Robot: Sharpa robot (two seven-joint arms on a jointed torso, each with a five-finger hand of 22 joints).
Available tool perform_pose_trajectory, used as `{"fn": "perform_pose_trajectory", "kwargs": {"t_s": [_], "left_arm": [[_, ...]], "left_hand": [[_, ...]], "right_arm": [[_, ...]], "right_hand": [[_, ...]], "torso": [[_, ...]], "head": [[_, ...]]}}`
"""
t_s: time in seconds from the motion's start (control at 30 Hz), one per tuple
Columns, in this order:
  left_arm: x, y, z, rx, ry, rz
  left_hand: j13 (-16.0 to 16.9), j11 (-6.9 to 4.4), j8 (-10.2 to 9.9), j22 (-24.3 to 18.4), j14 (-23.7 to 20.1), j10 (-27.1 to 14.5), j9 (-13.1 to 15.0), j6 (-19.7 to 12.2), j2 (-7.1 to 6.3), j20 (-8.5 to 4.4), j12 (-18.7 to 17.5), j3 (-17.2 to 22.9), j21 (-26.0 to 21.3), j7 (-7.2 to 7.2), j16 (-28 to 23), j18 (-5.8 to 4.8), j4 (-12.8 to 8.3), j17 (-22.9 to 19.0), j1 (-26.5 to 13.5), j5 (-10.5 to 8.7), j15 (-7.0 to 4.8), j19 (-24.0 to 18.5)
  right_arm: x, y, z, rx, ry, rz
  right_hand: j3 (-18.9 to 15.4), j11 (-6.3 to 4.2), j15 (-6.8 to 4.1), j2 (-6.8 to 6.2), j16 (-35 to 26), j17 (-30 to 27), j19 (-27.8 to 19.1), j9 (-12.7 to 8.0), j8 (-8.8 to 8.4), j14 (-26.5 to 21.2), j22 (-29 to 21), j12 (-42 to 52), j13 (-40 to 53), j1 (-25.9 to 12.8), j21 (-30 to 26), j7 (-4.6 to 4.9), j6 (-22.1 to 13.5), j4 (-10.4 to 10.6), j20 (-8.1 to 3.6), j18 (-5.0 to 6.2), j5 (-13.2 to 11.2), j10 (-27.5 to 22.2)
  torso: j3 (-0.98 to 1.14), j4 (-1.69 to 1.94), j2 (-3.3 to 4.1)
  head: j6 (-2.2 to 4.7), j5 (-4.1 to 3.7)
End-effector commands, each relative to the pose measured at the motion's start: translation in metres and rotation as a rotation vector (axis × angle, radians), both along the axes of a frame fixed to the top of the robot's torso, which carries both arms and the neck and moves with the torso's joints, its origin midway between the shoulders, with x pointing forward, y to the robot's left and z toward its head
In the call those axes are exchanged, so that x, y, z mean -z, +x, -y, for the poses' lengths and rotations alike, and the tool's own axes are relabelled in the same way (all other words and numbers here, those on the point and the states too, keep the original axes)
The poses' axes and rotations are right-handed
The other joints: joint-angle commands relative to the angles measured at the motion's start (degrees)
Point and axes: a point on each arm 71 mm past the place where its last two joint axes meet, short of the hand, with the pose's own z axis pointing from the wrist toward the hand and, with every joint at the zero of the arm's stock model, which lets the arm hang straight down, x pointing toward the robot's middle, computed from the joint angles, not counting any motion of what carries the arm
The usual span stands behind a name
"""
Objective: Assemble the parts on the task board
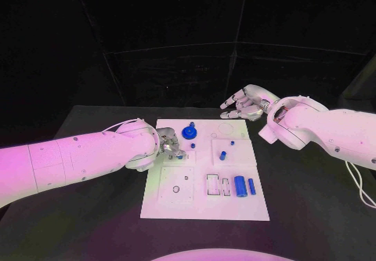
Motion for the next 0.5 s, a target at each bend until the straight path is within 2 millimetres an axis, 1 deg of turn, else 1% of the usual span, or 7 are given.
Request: {"fn": "perform_pose_trajectory", "kwargs": {"t_s": [0.03, 0.1, 0.23, 0.5], "left_arm": [[0.001, -0.0007, 0.0004, 0.026, 0.035, -0.016], [0.0013, -0.0006, 0.0003, 0.027, 0.038, -0.018], [0.0017, -0.0005, -0.0001, 0.03, 0.043, -0.024], [0.0021, -0.0005, -0.001, 0.032, 0.048, -0.029]], "left_hand": [[0.0, 0.03, 0.3, 0.0, 5.9, 0.2, 0.1, -0.1, 0.43, 0.09, 0.3, 7.5, 0.3, -0.31, 0.2, -0.54, -7.9, 15.1, 0.2, 0.18, 0.16, 0.5], [0.0, 0.03, 0.3, 0.0, 5.9, 0.2, 0.1, -0.1, 0.4, 0.08, 0.3, 7.5, 0.3, -0.31, 0.2, -0.55, -8.0, 15.1, 0.2, 0.17, 0.15, 0.6], [0.1, 0.03, 0.3, 0.1, 5.9, 0.3, 0.1, -0.1, 0.38, 0.08, 0.3, 7.5, 0.3, -0.31, 0.2, -0.55, -8.0, 15.1, 0.2, 0.15, 0.15, 0.6], [0.2, 0.03, 0.4, 0.0, 5.9, 0.4, 0.1, 0.0, 0.26, 0.06, 0.4, 7.3, 0.3, -0.33, 0.2, -0.55, -8.1, 15.1, 0.0, 0.08, 0.13, 0.6]], "right_arm": [[-0.0011, 0.0001, -0.0018, -0.01, -0.003, 0.0], [-0.001, 0.0001, -0.0021, -0.011, -0.003, 0.0], [-0.001, 0.0001, -0.0022, -0.012, -0.003, -0.001], [-0.001, 0.0, -0.0021, -0.012, -0.003, -0.001]], "right_hand": [[-0.4, 0.04, -0.06, 0.35, -0.2, 8.1, 0.0, 0.0, 0.28, 4.2, 0.5, 0.2, 0.0, -0.1, -0.1, -0.02, 0.2, 0.0, -0.12, 0.31, 0.3, 0.2], [-0.4, 0.04, -0.06, 0.34, -0.2, 8.1, 0.0, 0.0, 0.28, 4.2, 0.5, 0.2, -0.1, -0.1, -0.1, -0.02, 0.2, 0.1, -0.12, 0.31, 0.2, 0.2], [-0.4, 0.04, -0.06, 0.34, -0.2, 8.1, 0.0, 0.0, 0.28, 4.2, 0.5, 0.2, -0.1, -0.1, -0.1, -0.02, 0.2, 0.1, -0.12, 0.31, 0.2, 0.2], [-0.5, 0.05, -0.05, 0.33, -0.2, 8.1, 0.0, 0.0, 0.28, 4.2, 0.5, 0.3, 0.0, -0.2, -0.1, -0.02, 0.2, 0.1, -0.12, 0.32, 0.1, 0.2]], "torso": [[0.03, 0.1, 0.01], [0.05, 0.09, 0.02], [0.0, -0.01, 0.0], [0.01, 0.07, 0.0]], "head": [[-0.12, -0.01], [-0.14, 0.01], [-0.3, 0.03], [-0.36, 0.04]]}}
